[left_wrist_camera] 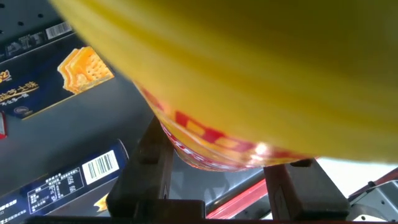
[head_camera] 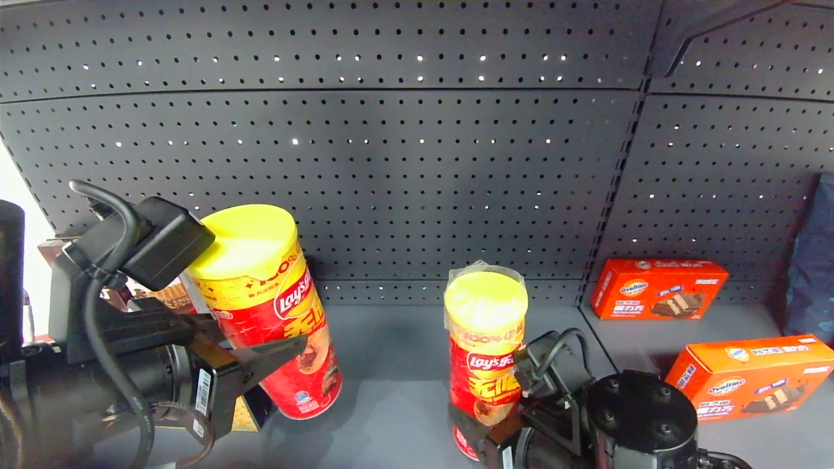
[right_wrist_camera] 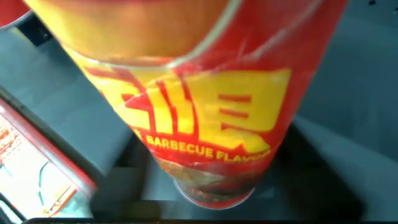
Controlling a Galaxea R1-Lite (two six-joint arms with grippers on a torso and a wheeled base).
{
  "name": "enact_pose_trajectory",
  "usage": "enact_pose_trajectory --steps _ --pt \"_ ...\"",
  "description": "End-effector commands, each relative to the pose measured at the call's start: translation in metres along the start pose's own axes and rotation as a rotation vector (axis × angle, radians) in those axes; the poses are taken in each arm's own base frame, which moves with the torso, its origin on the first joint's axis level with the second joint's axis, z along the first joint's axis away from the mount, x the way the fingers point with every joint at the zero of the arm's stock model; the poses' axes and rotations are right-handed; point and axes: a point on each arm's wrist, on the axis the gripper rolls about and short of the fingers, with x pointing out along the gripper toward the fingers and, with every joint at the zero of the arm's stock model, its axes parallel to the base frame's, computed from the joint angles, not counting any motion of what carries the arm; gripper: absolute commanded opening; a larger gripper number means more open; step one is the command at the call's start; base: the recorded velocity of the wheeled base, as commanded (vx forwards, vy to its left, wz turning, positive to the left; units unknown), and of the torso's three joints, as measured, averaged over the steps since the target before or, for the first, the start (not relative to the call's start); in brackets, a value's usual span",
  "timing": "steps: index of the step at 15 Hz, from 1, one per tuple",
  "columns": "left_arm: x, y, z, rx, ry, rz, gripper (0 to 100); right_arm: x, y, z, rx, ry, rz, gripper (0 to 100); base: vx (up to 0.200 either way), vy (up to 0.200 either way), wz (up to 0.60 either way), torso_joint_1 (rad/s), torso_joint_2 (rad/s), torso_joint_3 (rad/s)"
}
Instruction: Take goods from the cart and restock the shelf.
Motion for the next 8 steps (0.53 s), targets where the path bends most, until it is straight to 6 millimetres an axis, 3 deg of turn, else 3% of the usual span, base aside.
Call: enact_pose_trajectory --steps 1,4,8 --pt "0.0 0.0 0.0 0.001 0.001 -0.002 0 -0.001 0.0 -0.002 -0.004 0.007 0.0 100 0.0 0.0 0.0 0.0 0.0 0.0" --pt "0.001 -0.001 -0.002 0.004 0.009 -0.007 0 -0.009 -0.003 -0.002 -0.004 0.004 -0.005 100 0.0 0.0 0.0 0.0 0.0 0.0" --pt "0.001 -0.004 -0.003 0.008 0.012 -0.019 0 -0.039 -0.014 0.004 0.007 -0.04 -0.001 100 0.0 0.0 0.0 0.0 0.0 0.0"
